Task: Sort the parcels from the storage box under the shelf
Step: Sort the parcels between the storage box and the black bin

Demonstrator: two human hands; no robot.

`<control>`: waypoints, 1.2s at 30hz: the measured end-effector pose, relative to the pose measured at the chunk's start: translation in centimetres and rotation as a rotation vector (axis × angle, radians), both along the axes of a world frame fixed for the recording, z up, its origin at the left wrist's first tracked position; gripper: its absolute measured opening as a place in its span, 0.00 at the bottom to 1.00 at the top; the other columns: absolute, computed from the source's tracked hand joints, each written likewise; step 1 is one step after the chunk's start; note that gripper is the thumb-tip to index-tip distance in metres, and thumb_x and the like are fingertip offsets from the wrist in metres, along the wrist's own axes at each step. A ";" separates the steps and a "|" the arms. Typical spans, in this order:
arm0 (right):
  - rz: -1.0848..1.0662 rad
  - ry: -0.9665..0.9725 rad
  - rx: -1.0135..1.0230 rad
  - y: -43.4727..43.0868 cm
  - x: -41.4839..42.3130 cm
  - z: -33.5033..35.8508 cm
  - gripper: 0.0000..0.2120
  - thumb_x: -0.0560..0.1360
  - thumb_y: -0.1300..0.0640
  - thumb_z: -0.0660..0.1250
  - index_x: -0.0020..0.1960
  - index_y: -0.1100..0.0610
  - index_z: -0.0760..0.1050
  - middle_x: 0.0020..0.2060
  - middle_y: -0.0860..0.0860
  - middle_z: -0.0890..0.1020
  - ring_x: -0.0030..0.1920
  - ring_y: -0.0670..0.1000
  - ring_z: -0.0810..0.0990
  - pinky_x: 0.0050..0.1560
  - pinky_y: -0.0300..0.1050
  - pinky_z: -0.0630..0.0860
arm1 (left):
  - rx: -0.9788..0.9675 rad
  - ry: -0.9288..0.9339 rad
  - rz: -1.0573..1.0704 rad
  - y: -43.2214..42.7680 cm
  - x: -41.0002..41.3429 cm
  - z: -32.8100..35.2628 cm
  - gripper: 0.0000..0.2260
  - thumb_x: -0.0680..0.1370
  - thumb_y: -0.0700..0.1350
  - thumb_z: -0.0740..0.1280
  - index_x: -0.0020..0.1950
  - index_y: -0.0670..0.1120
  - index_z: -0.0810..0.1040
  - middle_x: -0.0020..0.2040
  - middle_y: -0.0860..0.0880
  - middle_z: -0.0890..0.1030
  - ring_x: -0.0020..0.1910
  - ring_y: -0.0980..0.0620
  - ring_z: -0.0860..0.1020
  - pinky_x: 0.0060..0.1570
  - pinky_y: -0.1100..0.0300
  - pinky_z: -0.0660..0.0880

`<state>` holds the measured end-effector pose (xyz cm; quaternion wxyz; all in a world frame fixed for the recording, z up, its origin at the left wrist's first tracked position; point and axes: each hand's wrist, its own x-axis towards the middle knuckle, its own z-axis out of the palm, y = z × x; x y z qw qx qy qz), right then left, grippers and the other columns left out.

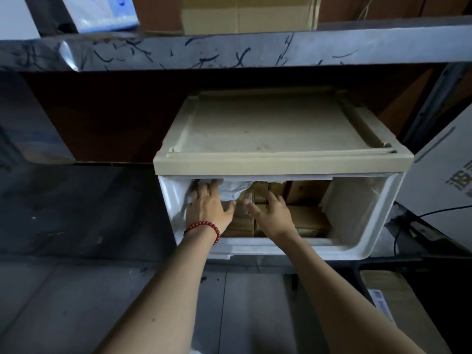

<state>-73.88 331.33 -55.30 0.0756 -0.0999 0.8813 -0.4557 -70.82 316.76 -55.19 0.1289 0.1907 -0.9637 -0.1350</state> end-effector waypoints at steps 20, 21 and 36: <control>-0.183 -0.314 -0.694 -3.1 -3.1 -1.5 0.07 0.79 0.55 0.63 0.53 0.58 0.70 0.46 0.53 0.78 0.47 0.50 0.79 0.53 0.48 0.78 | 0.124 -0.059 -0.139 -2.1 -1.8 -1.0 0.46 0.62 0.78 0.58 0.73 0.53 0.63 0.68 0.46 0.70 0.65 0.44 0.69 0.62 0.54 0.68; -0.180 -0.331 -0.728 -3.0 -3.0 -1.4 0.06 0.80 0.57 0.62 0.53 0.58 0.68 0.44 0.53 0.77 0.44 0.49 0.79 0.49 0.46 0.79 | 0.140 -0.075 -0.131 -2.0 -1.8 -0.9 0.47 0.62 0.78 0.57 0.73 0.51 0.62 0.68 0.45 0.71 0.65 0.44 0.71 0.60 0.53 0.70; -0.292 -0.569 -0.751 -0.9 -0.5 -0.5 0.14 0.79 0.58 0.64 0.63 0.51 0.67 0.54 0.57 0.77 0.51 0.58 0.79 0.49 0.57 0.80 | 0.533 -0.011 0.048 -0.4 -0.5 2.0 0.27 0.75 0.59 0.66 0.70 0.47 0.69 0.61 0.46 0.76 0.59 0.44 0.75 0.48 0.61 0.71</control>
